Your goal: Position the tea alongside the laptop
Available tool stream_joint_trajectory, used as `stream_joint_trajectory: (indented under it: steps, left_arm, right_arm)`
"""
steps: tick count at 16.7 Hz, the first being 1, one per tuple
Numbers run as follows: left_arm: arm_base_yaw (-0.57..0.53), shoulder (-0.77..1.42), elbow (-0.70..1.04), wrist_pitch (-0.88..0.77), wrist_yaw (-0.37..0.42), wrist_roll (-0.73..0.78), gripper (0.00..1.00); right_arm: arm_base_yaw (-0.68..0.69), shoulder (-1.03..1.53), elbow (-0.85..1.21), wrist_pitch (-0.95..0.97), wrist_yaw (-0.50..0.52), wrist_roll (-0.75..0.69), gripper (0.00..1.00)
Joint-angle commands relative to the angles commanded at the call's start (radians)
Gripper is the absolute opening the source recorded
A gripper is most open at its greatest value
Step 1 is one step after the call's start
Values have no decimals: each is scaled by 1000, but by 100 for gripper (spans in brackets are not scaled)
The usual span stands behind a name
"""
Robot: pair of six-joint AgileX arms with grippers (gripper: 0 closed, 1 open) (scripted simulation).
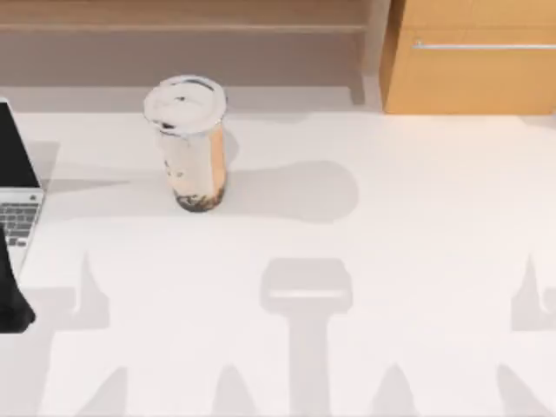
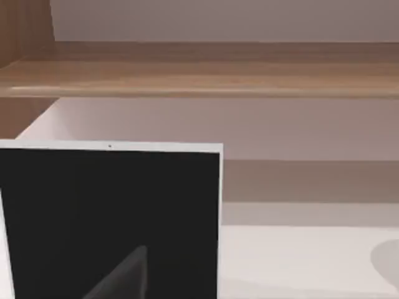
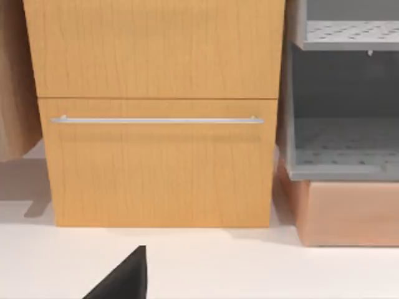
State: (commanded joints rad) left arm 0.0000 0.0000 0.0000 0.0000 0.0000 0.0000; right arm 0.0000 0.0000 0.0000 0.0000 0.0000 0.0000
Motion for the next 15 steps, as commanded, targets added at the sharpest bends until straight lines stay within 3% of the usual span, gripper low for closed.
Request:
stream_joint_trajectory:
  steps: [4,7,15]
  left_arm:
    - [-14,31,8,28,-13,-1,100]
    - [-66,157,39,136,-61,-7,100]
    - [-322,858,190,662,-299,-33,100]
  right_arm:
    - [0,0,0,0,0,0,100]
    - [0,0,0,0,0,0,100]
    - [0,0,0,0,0,0,100]
